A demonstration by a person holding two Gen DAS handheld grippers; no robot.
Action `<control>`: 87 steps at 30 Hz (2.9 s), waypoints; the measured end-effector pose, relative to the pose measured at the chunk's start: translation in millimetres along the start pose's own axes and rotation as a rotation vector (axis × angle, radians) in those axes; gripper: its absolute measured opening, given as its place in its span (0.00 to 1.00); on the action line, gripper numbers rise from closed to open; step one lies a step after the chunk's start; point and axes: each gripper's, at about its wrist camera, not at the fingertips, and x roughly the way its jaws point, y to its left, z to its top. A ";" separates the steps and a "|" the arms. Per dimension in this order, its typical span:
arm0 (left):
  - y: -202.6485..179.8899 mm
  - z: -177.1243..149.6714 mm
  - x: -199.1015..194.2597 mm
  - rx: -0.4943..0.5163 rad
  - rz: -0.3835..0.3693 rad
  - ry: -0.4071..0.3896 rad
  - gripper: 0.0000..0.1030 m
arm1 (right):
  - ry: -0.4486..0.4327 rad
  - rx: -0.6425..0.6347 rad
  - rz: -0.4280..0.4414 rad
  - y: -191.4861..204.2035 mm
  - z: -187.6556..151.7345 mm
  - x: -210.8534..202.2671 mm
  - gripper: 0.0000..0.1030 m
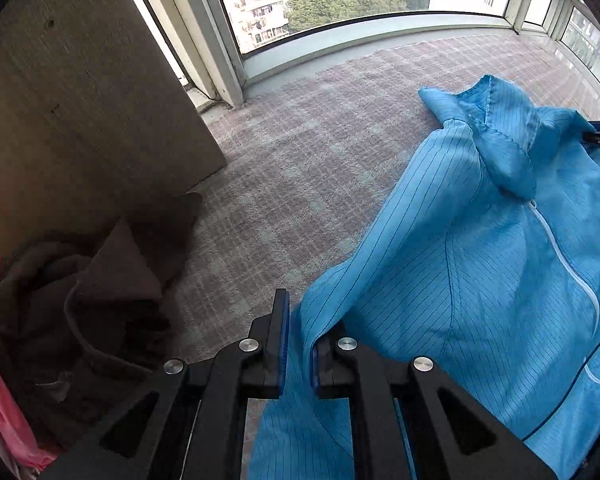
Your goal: Fold clothes
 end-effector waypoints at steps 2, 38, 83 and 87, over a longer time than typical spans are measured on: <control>-6.7 7.8 -9.2 0.044 0.016 -0.013 0.12 | -0.037 0.019 0.078 -5.7 12.4 -15.9 0.37; -63.8 145.7 79.9 0.016 -0.105 -0.029 0.08 | -0.172 0.026 0.215 36.8 90.5 26.3 0.17; -198.8 -280.1 -81.7 -0.033 -0.227 -0.026 0.32 | -0.030 0.521 0.237 95.9 -354.4 -128.6 0.45; -198.5 -287.1 -88.2 -0.063 -0.255 -0.033 0.32 | -0.006 0.419 0.238 124.4 -346.3 -131.5 0.49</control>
